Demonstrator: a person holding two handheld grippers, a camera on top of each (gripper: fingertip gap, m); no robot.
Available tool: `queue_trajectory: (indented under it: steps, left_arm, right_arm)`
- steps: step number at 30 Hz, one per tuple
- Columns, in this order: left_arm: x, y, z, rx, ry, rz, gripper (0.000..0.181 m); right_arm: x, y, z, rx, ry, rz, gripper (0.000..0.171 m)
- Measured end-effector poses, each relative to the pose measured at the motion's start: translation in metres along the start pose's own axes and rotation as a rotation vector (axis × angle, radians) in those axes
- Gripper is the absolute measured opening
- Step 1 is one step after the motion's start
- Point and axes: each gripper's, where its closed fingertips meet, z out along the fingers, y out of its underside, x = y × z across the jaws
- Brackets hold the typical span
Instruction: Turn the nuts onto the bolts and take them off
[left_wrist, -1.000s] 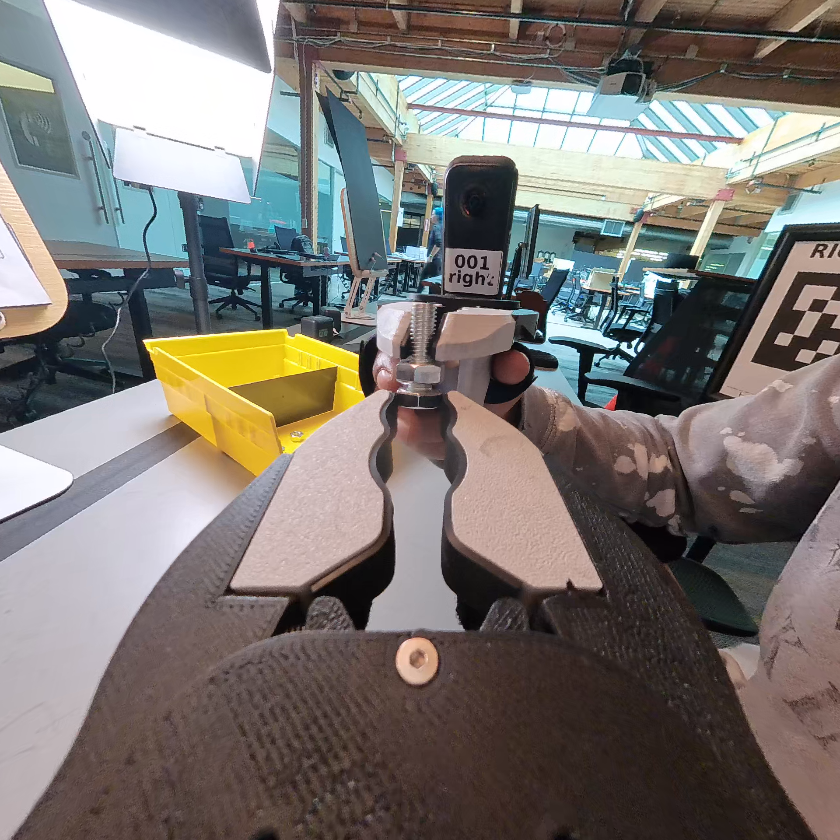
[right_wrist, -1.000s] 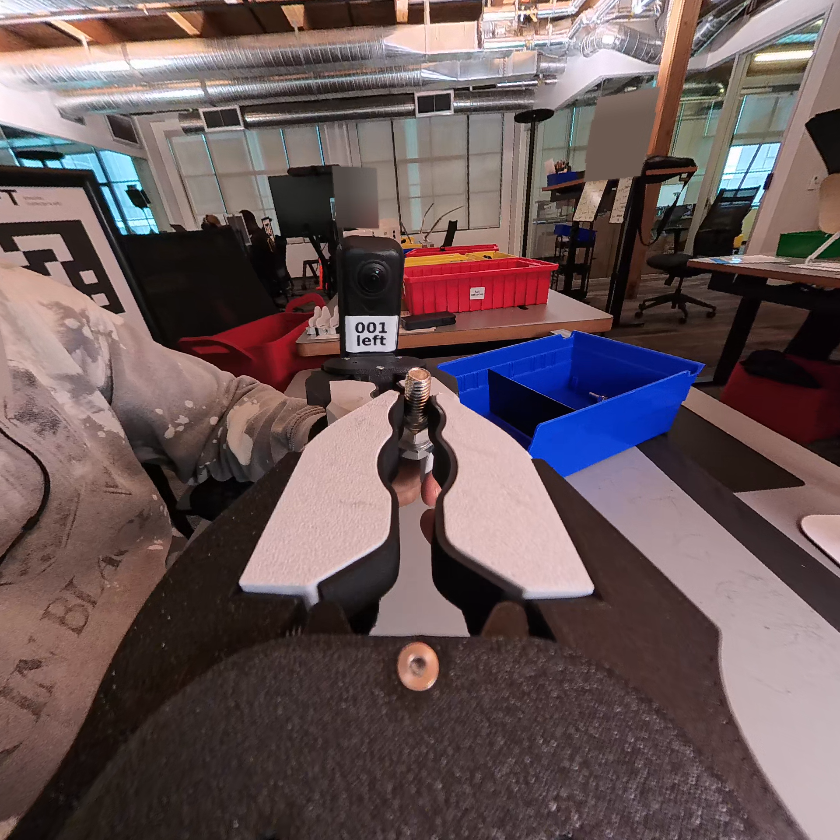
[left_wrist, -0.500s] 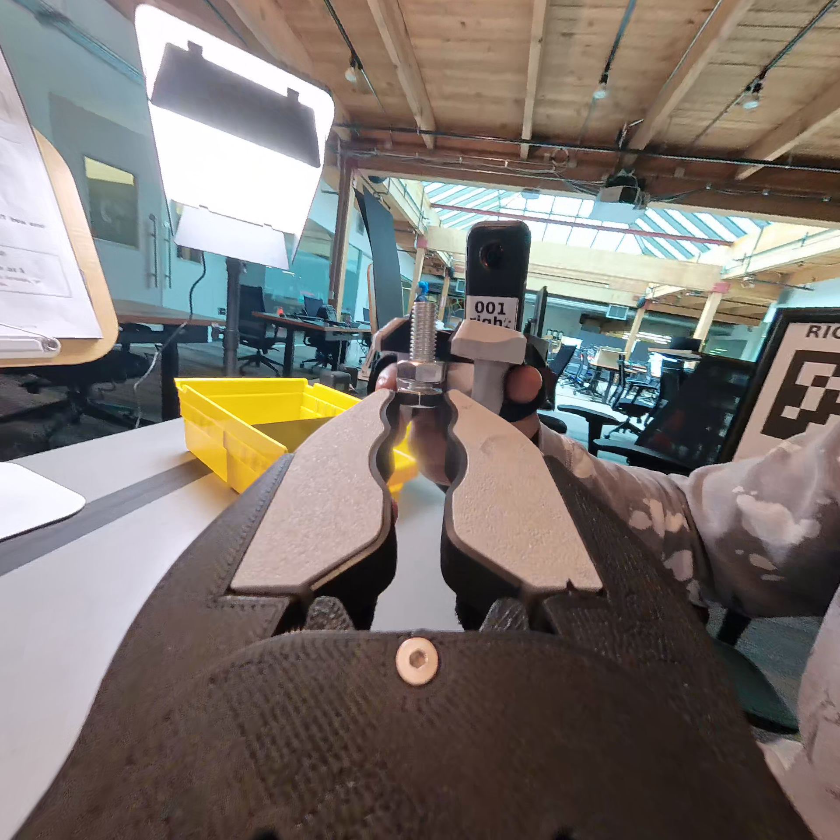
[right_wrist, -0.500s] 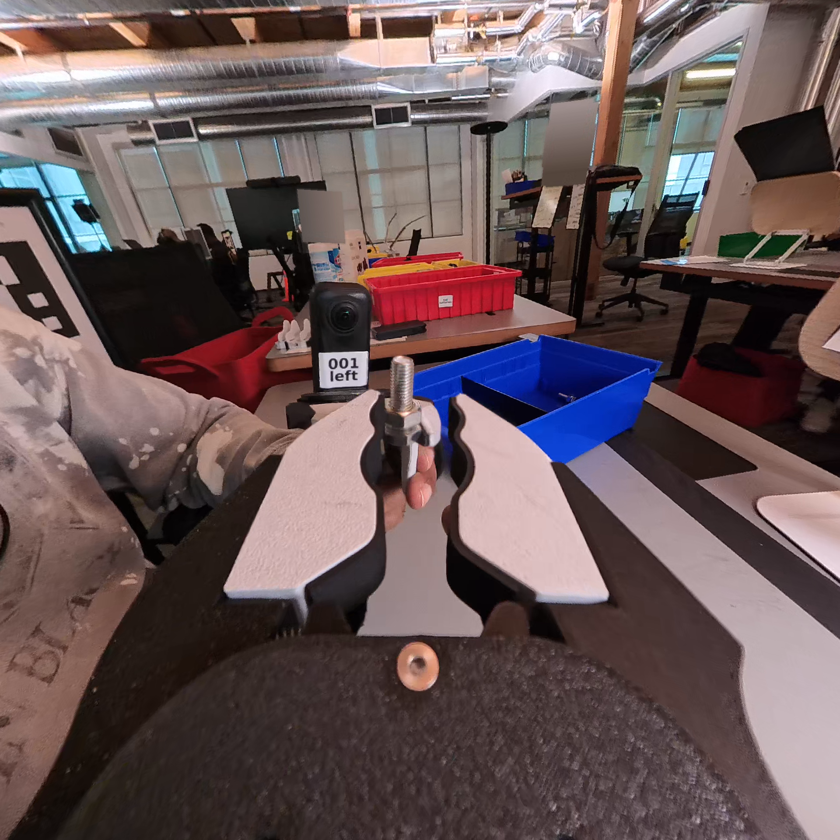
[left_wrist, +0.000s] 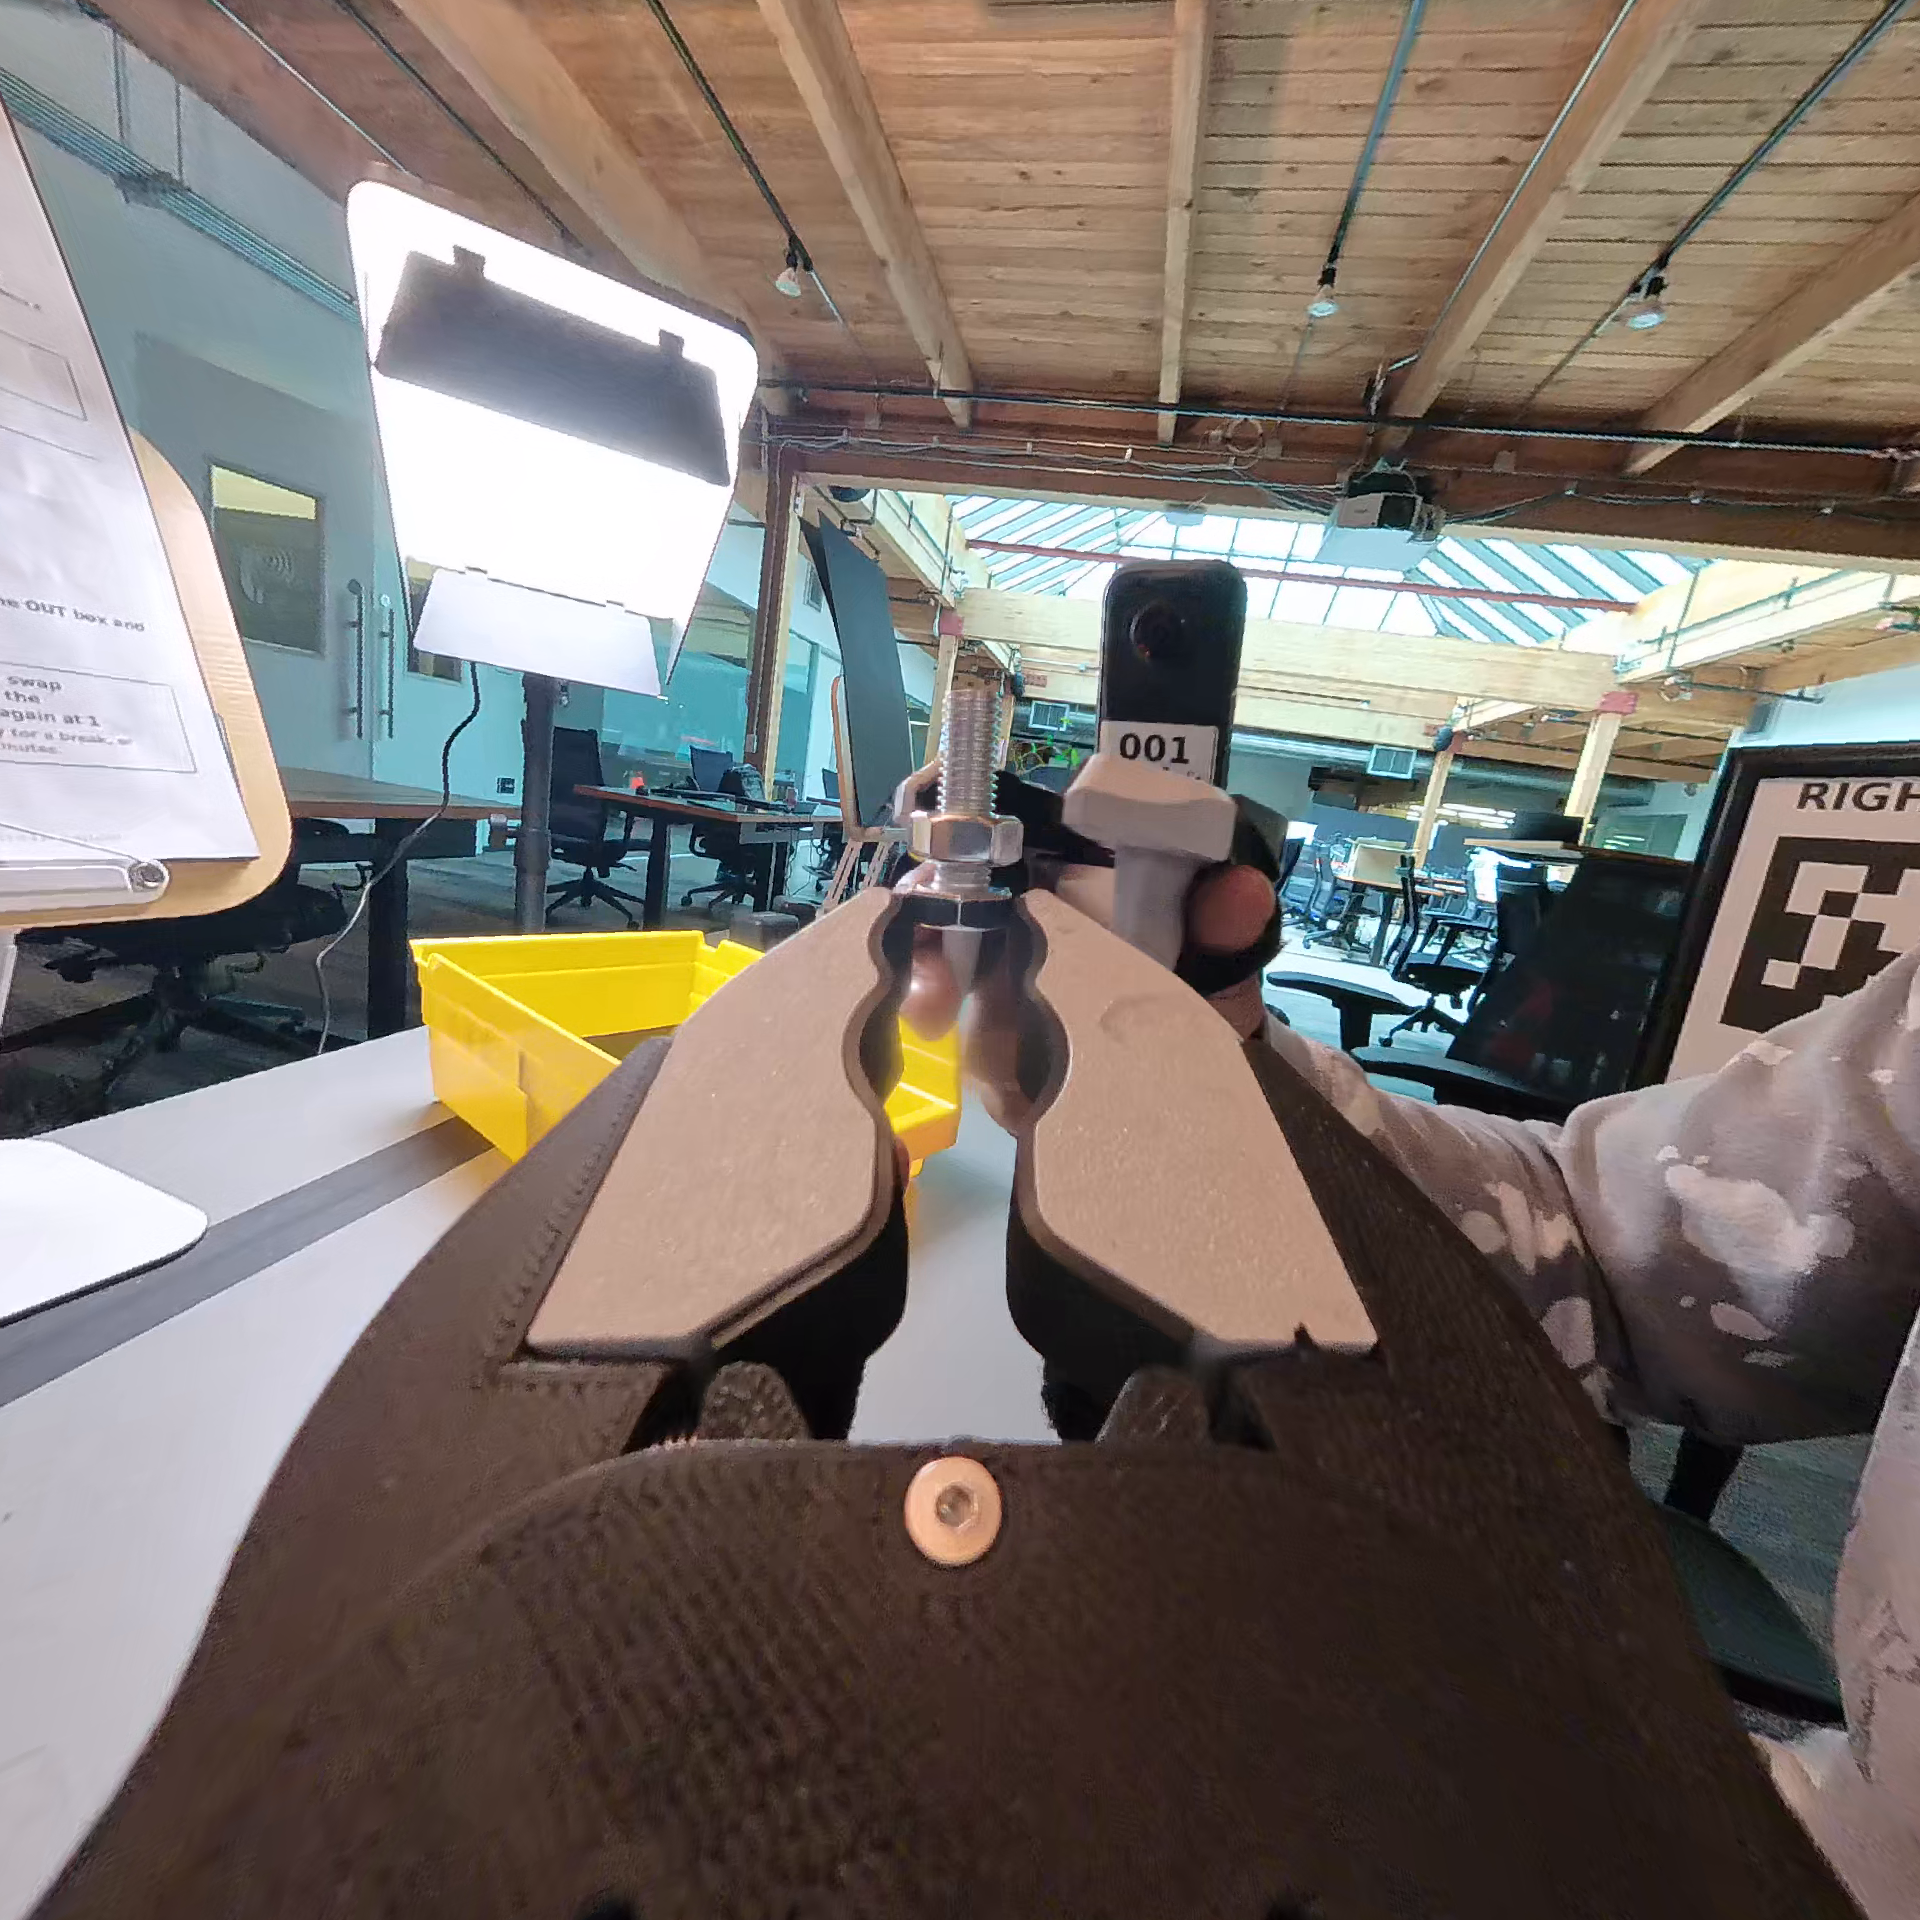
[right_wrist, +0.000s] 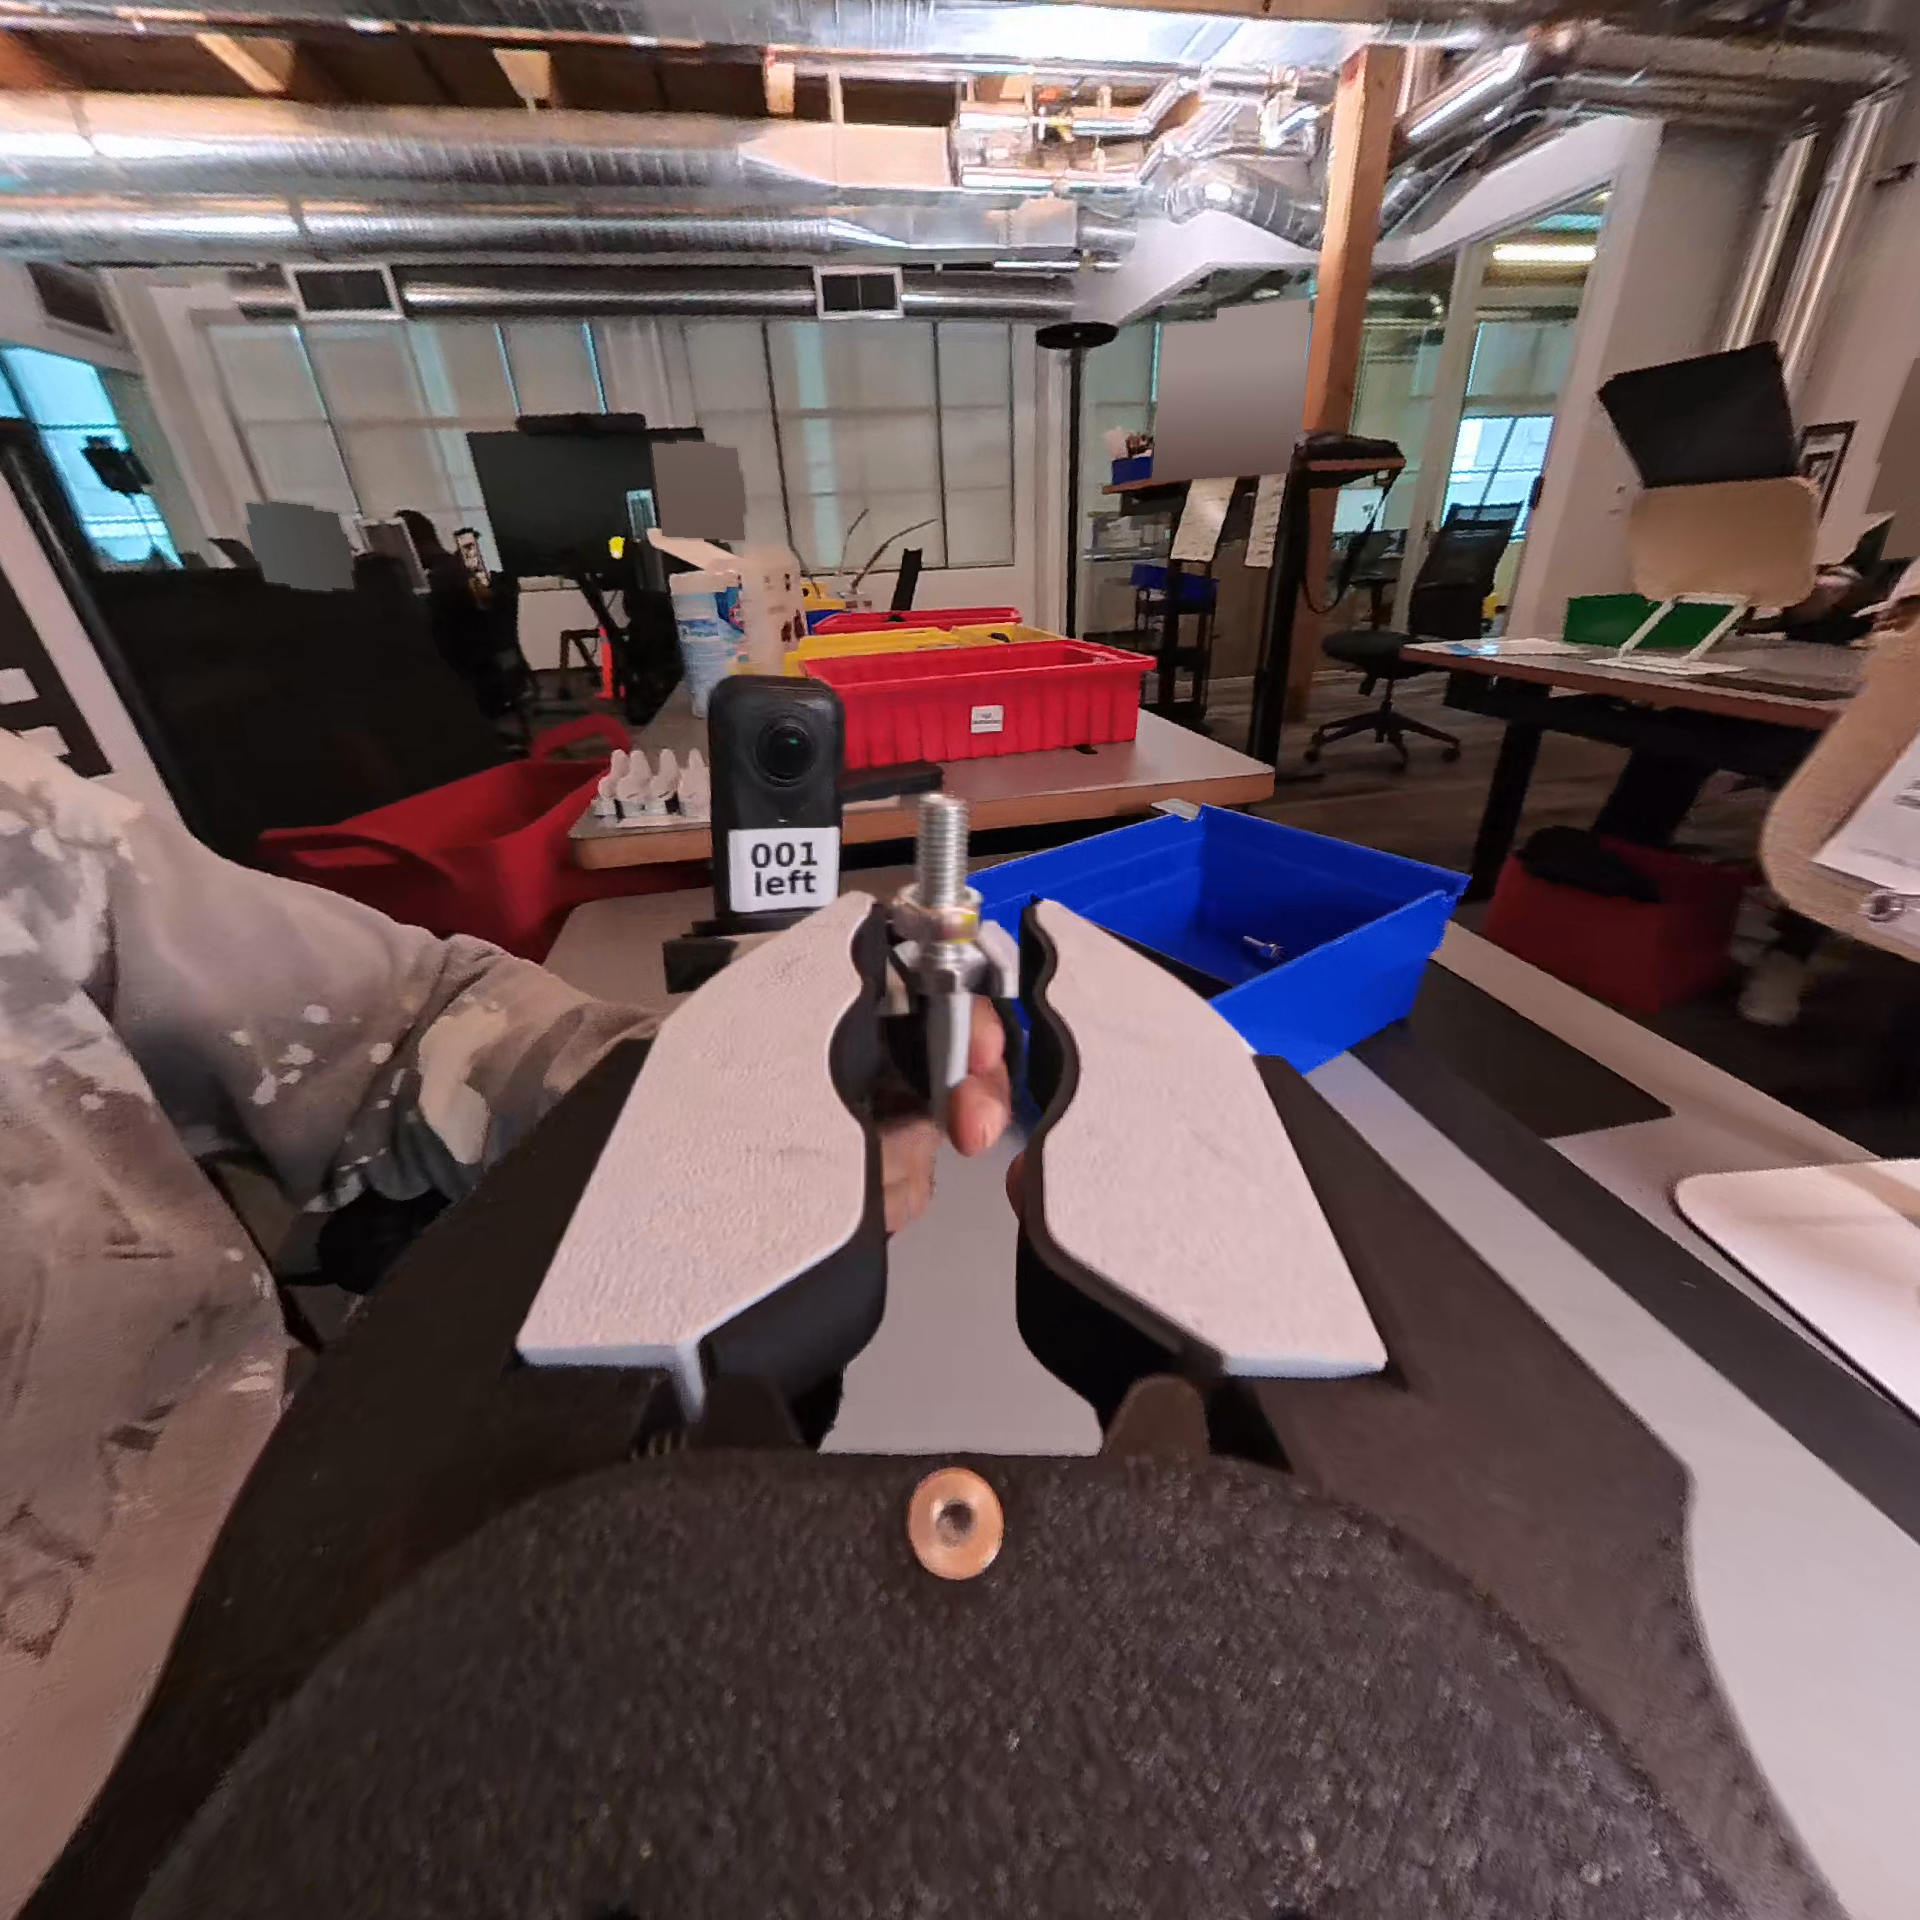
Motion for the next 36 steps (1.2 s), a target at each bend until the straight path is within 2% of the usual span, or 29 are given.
queue_trajectory:
  steps: [4,5,6,9,13,15,16,17,18,23,27,29,30,36]
  left_arm:
    - [0.004,-0.001,0.0,0.0,0.007,0.009,0.018]
    - [0.007,-0.005,-0.001,0.014,0.03,0.01,0.018]
    - [0.009,-0.007,0.0,0.01,0.03,0.028,0.018]
    - [0.007,-0.009,0.0,0.004,0.013,0.042,0.018]
    - [0.0,0.0,0.0,-0.014,-0.013,0.022,0.018]
    - [0.002,-0.001,0.001,-0.017,-0.011,0.025,0.018]
    - [0.002,-0.003,0.0,-0.005,-0.006,0.019,0.018]
    - [0.004,-0.006,-0.001,0.003,0.014,0.012,0.018]
    - [0.004,-0.008,-0.001,0.002,0.007,0.024,0.018]
    - [0.001,-0.004,0.0,-0.014,-0.01,0.03,0.018]
    - [0.001,-0.002,0.0,-0.022,-0.019,0.029,0.018]
    - [0.002,-0.005,-0.001,-0.012,0.005,0.019,0.018]
    - [0.003,-0.006,-0.001,-0.014,0.0,0.037,0.018]
    - [-0.004,0.001,0.0,-0.032,-0.027,0.017,0.018]
  right_arm:
    - [0.004,0.004,0.004,-0.018,0.024,0.02,0.029]
    - [0.015,0.002,-0.002,-0.007,0.078,0.031,0.009]
    - [0.027,0.0,-0.008,0.011,0.131,0.017,0.008]
    - [0.027,-0.002,-0.013,0.005,0.11,0.027,0.018]
    - [-0.004,0.003,0.007,-0.022,0.012,0.012,0.029]
    - [0.001,0.008,0.009,-0.039,0.037,0.007,0.031]
    - [0.005,0.006,0.006,-0.026,0.04,0.028,0.029]
    - [0.017,0.004,0.0,-0.01,0.088,0.06,0.012]
    - [0.025,0.002,-0.005,0.011,0.119,0.061,0.012]
    - [0.006,0.002,0.003,-0.005,0.048,0.045,0.028]
    - [0.005,0.004,0.008,-0.014,0.054,0.062,0.034]
    - [0.026,0.001,-0.003,0.007,0.144,0.08,0.011]
    - [0.034,0.0,-0.009,0.018,0.177,0.068,0.01]
    - [0.005,0.002,0.006,-0.009,0.055,0.058,0.033]
